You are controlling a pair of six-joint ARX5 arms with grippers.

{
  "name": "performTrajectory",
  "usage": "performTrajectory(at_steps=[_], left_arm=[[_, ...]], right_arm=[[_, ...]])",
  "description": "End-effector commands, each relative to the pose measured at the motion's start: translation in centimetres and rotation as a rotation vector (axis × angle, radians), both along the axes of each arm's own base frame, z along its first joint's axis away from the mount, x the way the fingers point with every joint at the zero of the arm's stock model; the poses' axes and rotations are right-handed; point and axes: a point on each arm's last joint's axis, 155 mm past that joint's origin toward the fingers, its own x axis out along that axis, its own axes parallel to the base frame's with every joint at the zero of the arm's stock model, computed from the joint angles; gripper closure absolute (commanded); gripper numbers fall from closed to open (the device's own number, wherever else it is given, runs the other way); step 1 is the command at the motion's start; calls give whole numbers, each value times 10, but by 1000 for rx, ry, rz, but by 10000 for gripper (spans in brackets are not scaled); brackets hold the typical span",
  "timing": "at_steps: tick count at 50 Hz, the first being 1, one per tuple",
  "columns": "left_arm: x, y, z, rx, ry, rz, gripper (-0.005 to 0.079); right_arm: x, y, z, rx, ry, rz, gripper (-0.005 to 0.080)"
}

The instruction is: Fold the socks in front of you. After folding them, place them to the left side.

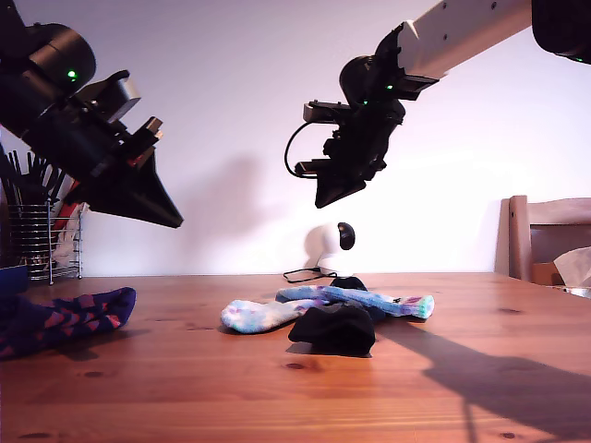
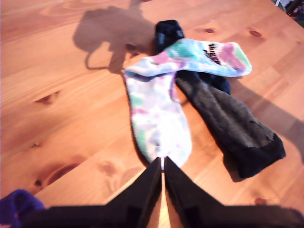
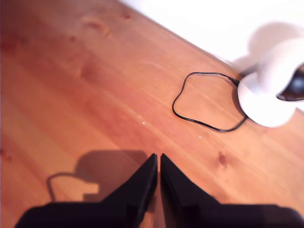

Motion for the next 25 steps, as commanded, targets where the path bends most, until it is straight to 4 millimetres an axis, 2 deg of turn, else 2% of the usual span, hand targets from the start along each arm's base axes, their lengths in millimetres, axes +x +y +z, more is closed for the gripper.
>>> performTrajectory(at_steps=[1, 10, 18, 25], left_arm=[[4, -2, 1, 6, -12, -3, 764], [7, 5, -3, 48, -25, 18, 764], [8, 7, -5, 60, -20, 28, 764], [6, 9, -9, 73, -7, 30, 764]], right_arm=[[-6, 8, 12, 15, -16, 42, 765], [7, 0, 5, 6, -43, 3, 765], [15, -19, 2, -40, -50, -70, 765], [6, -38, -3, -51, 1, -95, 765]])
